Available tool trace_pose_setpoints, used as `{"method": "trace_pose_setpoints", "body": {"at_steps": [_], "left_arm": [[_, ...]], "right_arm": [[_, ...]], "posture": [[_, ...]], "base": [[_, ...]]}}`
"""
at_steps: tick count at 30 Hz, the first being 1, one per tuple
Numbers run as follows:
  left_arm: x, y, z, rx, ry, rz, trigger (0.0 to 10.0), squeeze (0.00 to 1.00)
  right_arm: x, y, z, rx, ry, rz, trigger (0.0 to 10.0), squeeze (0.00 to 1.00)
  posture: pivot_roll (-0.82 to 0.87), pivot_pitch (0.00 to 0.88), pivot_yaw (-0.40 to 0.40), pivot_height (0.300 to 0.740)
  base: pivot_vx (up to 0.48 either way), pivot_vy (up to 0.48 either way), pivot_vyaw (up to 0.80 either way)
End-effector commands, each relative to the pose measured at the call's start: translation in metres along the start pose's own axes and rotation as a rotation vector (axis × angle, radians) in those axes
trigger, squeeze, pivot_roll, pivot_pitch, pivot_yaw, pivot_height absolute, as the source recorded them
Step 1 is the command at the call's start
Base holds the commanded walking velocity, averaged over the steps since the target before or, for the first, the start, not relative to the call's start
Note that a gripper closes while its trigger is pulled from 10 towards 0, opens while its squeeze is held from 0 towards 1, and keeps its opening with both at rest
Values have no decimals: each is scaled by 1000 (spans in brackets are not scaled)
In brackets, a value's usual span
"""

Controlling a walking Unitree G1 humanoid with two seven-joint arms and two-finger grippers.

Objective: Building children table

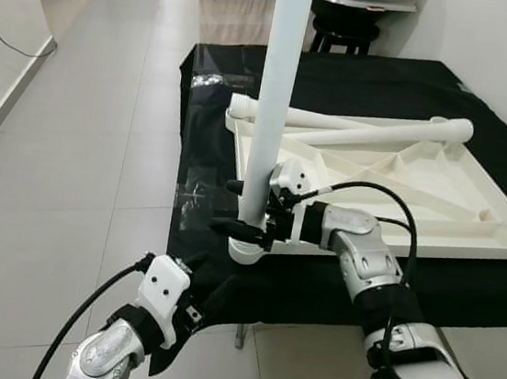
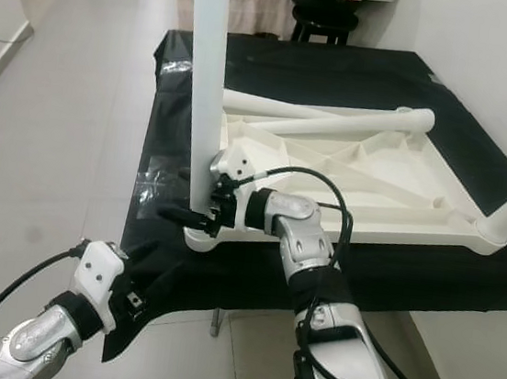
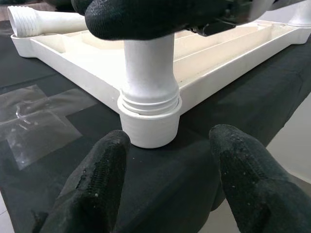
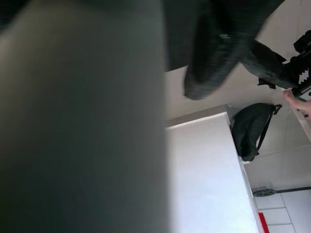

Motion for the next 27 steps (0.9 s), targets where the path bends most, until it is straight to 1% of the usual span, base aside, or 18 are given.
{"method": "trace_pose_setpoints", "body": {"at_steps": [1, 2, 3, 6, 7, 9, 11, 14, 15, 17, 18, 19, 23, 24, 25, 26, 27], "left_arm": [[-1, 2, -2, 6, -4, 3, 10000, 0], [-1, 2, -2, 6, -4, 3, 10000, 0], [-2, 2, -3, 7, -2, 1, 10000, 0], [-2, 2, -3, 7, -2, 0, 10000, 0], [-2, 2, -3, 7, -1, -1, 10000, 0], [-2, 2, -3, 7, -1, -1, 10000, 0], [-2, 1, -3, 7, 0, -1, 10000, 0], [-2, 1, -4, 6, 0, -1, 10000, 0], [-2, 2, -3, 6, 0, -1, 10000, 0], [-2, 2, -3, 6, 0, -1, 10000, 0], [-2, 2, -3, 5, 0, 0, 10000, 0], [-1, 3, -3, 4, 0, 0, 10000, 0], [-1, 3, -3, 4, 0, 0, 10000, 0], [-1, 3, -2, 4, -1, 0, 10000, 0], [0, 3, -2, 5, -4, 1, 10000, 0], [0, 3, -2, 5, -4, 1, 10000, 0], [1, 2, -3, 6, -5, 0, 10000, 0]], "right_arm": [[8, -3, -5, -8, -42, 44, 0, 0], [8, -3, -5, -8, -42, 44, 0, 0], [5, 1, -8, -23, -62, 30, 0, 0], [3, 4, -9, -26, -64, 18, 0, 0], [1, 6, -10, -33, -73, -6, 0, 0], [1, 6, -10, -33, -73, -6, 0, 0], [-7, 16, -15, -35, -87, -85, 0, 0], [-9, 19, -17, -32, -91, -114, 0, 0], [-11, 23, -21, -18, -96, -159, 0, 0], [-11, 23, -21, -18, -96, -159, 0, 0], [-12, 25, -28, 4, -123, -245, 0, 0], [-4, 18, -48, 86, -175, -500, 0, 0], [-4, 18, -48, 86, -175, -500, 0, 0], [8, 19, -60, 157, -206, -703, 0, 0], [16, 18, -62, 187, -212, -814, 0, 0], [16, 18, -62, 187, -212, -814, 0, 0], [15, 18, -61, 194, -205, -864, 0, 0]], "posture": [[12, 108, -49, 740], [12, 108, -49, 740], [12, 108, -47, 740], [9, 108, -48, 740], [9, 108, -48, 740], [9, 108, -48, 740], [6, 109, -45, 740], [6, 109, -45, 740], [-1, 112, -49, 740], [-1, 112, -49, 740], [-3, 113, -56, 740], [-12, 120, -54, 740], [-12, 120, -54, 740], [-11, 121, -43, 740], [-19, 112, -34, 740], [-19, 112, -34, 740], [-19, 106, -38, 740]], "base": [[0, 0, 0], [0, 0, 0], [0, 0, 0], [0, 0, 0], [0, 0, 0], [0, 0, 0], [0, 0, 0], [0, 0, 0], [0, 0, 0], [0, 0, 0], [0, 0, 0], [0, 0, 0], [0, 0, 0], [0, 0, 0], [0, 0, 0], [0, 0, 0], [0, 0, 0]]}}
Point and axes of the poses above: a point about 5 cm out from each wrist's last joint towards the gripper, its own y axis pointing back from the gripper into the wrist, its own z axis along the axis of the wrist's last joint, x = y × z, the point moved 6 cm from there along -y, pointing out of the wrist towards the gripper, and after that the axes turned 13 degrees about y, right-handed, at the moved point
